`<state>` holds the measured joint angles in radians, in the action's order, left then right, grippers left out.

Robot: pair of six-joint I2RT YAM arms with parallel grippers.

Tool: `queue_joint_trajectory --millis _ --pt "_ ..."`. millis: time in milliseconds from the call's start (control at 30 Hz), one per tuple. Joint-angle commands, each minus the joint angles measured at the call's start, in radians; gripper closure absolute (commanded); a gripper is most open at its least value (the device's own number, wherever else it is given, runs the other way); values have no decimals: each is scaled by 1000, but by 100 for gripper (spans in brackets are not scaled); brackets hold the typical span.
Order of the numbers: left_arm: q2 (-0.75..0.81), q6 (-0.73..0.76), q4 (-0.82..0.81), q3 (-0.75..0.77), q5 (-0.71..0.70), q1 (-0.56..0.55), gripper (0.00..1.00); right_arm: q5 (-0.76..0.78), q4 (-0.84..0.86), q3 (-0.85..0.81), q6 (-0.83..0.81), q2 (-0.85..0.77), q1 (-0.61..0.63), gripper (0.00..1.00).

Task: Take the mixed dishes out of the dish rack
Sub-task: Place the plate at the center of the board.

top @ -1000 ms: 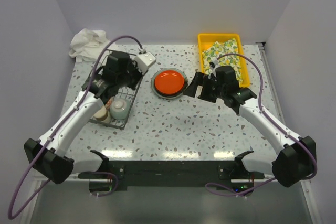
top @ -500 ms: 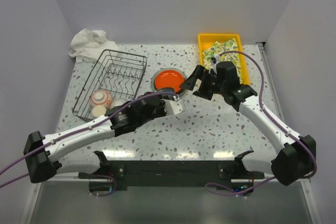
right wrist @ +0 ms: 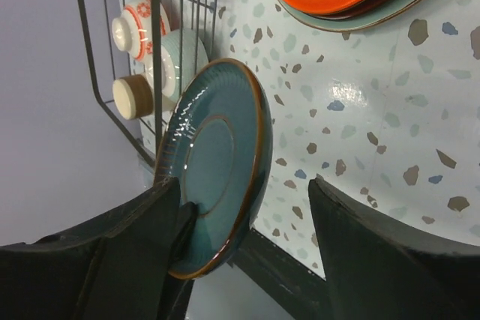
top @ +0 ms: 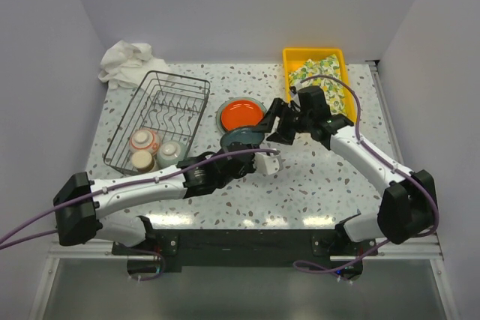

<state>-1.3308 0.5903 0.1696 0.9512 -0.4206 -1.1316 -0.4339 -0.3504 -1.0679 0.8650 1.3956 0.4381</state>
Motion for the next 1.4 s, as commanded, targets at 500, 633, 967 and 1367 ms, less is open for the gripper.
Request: queue_joint_trajectory --millis 500,633,967,1367 --pt "-33 -41 -229 28 -72 -31 100 -140 10 -9 17 45 5 57" --pt "-42 -70 -240 23 -52 -31 100 -138 21 5 26 31 5 68" --pt "-7 -168 -185 -9 -53 -30 32 -94 33 22 23 20 1 95" --pt "168 -371 -15 0 93 87 2 -48 208 -41 39 143 -47 100"
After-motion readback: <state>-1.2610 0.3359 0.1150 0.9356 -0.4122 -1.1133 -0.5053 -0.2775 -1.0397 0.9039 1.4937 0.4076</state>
